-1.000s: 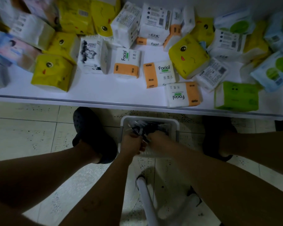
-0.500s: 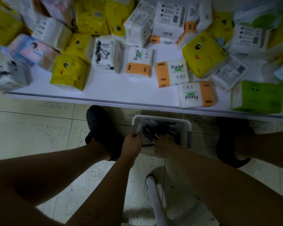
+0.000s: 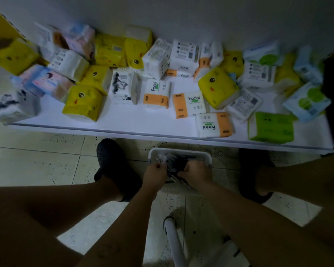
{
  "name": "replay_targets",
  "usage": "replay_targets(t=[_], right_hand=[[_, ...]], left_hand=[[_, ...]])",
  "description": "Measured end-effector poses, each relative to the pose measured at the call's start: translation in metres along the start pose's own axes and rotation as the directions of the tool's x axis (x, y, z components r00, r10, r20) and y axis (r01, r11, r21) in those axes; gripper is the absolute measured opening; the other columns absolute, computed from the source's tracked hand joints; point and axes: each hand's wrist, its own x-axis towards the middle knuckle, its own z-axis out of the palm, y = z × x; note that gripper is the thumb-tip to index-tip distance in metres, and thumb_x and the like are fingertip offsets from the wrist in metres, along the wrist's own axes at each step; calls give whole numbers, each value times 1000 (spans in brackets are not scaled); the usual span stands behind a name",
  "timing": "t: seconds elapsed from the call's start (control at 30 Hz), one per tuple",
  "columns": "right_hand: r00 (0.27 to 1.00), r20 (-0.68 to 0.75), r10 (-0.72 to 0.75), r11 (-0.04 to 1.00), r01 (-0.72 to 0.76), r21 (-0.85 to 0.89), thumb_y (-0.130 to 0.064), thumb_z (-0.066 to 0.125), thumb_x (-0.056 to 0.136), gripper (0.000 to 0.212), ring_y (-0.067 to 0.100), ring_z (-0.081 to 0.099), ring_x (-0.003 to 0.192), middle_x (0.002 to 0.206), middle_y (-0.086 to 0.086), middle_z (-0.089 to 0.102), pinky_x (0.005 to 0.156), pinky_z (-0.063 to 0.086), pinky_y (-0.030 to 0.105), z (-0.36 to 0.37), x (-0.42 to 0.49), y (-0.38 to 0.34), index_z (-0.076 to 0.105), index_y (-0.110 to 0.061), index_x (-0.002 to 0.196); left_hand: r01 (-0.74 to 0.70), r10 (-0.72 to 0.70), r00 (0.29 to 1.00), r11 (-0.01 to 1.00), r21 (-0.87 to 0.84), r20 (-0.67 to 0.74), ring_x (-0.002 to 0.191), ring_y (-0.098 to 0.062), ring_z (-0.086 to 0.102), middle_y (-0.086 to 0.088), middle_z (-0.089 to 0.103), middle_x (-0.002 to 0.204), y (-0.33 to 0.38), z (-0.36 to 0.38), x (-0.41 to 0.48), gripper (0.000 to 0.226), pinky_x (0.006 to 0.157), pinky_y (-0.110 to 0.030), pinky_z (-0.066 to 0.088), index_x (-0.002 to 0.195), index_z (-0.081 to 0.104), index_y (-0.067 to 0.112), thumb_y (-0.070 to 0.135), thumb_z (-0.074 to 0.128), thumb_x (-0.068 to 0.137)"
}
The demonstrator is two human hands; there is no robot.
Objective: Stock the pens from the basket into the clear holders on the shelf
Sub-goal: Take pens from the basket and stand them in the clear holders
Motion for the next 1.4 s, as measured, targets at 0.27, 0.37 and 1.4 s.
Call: replay_targets(t=[0.27, 0.37, 1.4], right_hand=[[960, -164, 227, 906, -146, 398, -33, 65, 88, 19, 21, 61, 75, 77, 1, 62, 63, 48, 30, -52, -38, 10, 57, -18, 79], [961, -47, 272, 730, -174, 661, -33, 55, 97, 26, 15, 60, 59, 67, 2, 65, 57, 49, 28, -79, -56, 11, 60, -14, 80], [754, -624, -203, 390, 647, 655, 4, 48, 96, 12, 15, 65, 64, 86, 10, 64, 56, 54, 25, -279, -190, -59, 57, -5, 94]], left_hand=[[-120, 124, 991, 989, -84, 50, 64, -19, 55, -9, 60, 75, 30, 6, -19, 30, 58, -33, 49, 93, 58, 10, 35, 44, 100], [-146, 147, 989, 985, -91, 6, 81, -25, 63, -10, 65, 90, 49, 13, -29, 24, 81, -42, 55, 95, 58, 14, 34, 46, 99], [-754, 764, 644, 627, -194, -34, 65, -21, 68, -10, 57, 84, 282, -41, -180, 14, 65, -37, 56, 102, 58, -2, 8, 59, 93]])
